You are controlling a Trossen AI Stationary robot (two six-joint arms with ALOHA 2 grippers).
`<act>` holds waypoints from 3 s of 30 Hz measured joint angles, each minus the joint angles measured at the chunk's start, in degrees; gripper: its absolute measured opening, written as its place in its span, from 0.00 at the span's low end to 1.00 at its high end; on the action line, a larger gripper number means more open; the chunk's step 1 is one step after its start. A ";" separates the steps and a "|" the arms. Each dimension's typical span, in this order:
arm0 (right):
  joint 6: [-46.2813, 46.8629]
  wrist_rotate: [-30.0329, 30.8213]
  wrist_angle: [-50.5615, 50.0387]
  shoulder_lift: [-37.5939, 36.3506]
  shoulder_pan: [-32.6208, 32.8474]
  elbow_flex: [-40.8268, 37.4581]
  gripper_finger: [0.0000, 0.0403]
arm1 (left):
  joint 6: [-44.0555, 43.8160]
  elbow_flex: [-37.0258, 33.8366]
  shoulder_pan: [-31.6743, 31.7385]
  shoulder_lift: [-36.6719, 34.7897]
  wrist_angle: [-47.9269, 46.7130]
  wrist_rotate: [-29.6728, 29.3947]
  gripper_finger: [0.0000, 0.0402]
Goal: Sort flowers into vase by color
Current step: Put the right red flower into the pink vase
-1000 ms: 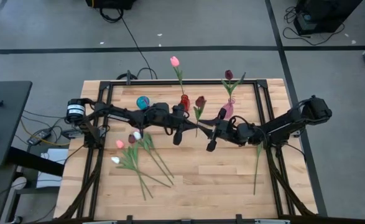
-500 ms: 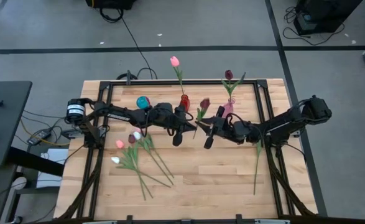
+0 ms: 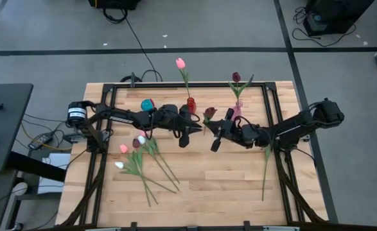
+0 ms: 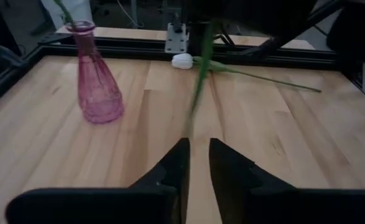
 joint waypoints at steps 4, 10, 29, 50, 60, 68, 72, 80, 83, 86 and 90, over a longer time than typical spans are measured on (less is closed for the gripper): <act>0.32 0.01 -2.94 -3.24 0.00 0.00 0.03 | 2.04 -0.13 0.44 -3.80 -4.83 -0.16 0.21; 1.06 2.02 -11.55 -9.03 0.42 0.00 0.03 | 4.73 -0.11 0.41 -10.56 -9.43 -1.72 0.22; -6.08 29.30 -37.80 -33.55 13.74 0.00 0.04 | 3.01 -26.78 1.30 -29.49 14.92 -8.60 0.22; -27.45 13.72 -23.75 -46.60 -1.30 -5.88 0.04 | 2.65 -27.12 1.42 -30.79 17.92 -10.81 0.22; -23.09 10.34 -19.74 -50.41 -7.98 -13.66 0.04 | 3.46 -27.12 1.44 -30.79 17.96 -12.87 0.22; -14.03 9.03 -19.77 -50.75 -11.30 -18.32 0.04 | 3.89 -27.12 1.44 -30.77 18.38 -13.72 0.22; -7.75 6.75 -20.05 -50.17 -14.09 -21.12 0.07 | 4.17 -27.12 1.44 -30.77 18.75 -13.72 0.22; -1.79 3.92 -21.87 -45.81 -20.18 -21.51 0.13 | 4.17 -27.12 1.44 -30.74 19.23 -13.72 0.22; 0.36 -0.38 -27.11 -44.76 -21.98 -20.33 0.18 | 4.15 -27.12 1.44 -30.74 18.92 -13.71 0.22; 4.15 -2.87 -39.21 -44.25 -23.49 -16.33 0.27 | 4.05 -27.12 1.44 -30.74 18.01 -13.27 0.22; 9.67 -5.08 -56.95 -43.94 -24.02 -8.87 0.39 | 3.00 -27.12 1.44 -30.74 17.10 -12.94 0.22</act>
